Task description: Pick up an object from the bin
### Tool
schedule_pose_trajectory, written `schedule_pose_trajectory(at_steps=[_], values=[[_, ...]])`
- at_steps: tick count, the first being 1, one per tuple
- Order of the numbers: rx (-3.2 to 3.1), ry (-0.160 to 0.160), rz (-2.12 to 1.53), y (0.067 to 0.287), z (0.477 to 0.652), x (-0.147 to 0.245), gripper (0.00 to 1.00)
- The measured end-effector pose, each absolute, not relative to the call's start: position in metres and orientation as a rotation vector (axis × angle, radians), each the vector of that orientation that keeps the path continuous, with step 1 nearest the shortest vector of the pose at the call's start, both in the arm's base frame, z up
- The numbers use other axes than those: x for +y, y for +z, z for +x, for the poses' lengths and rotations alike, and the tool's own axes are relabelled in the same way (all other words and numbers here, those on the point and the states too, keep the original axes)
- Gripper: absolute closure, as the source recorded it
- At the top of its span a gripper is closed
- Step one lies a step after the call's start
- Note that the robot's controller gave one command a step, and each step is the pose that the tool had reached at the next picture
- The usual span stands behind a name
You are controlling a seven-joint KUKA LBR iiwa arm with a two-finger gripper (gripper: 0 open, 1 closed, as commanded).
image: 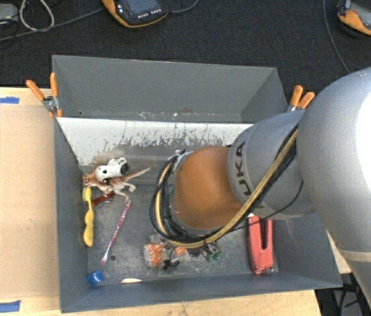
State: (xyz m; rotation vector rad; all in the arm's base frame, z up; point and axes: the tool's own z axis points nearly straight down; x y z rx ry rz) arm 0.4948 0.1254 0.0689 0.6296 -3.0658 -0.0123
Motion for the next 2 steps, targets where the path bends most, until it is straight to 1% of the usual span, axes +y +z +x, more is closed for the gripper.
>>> schedule_pose_trajectory(at_steps=[1, 2], values=[[-3.065, -0.013, 0.602, 0.154, 0.497, 0.109, 1.00], [-3.047, -0.015, 0.700, 0.223, 0.500, 0.113, 1.00]])
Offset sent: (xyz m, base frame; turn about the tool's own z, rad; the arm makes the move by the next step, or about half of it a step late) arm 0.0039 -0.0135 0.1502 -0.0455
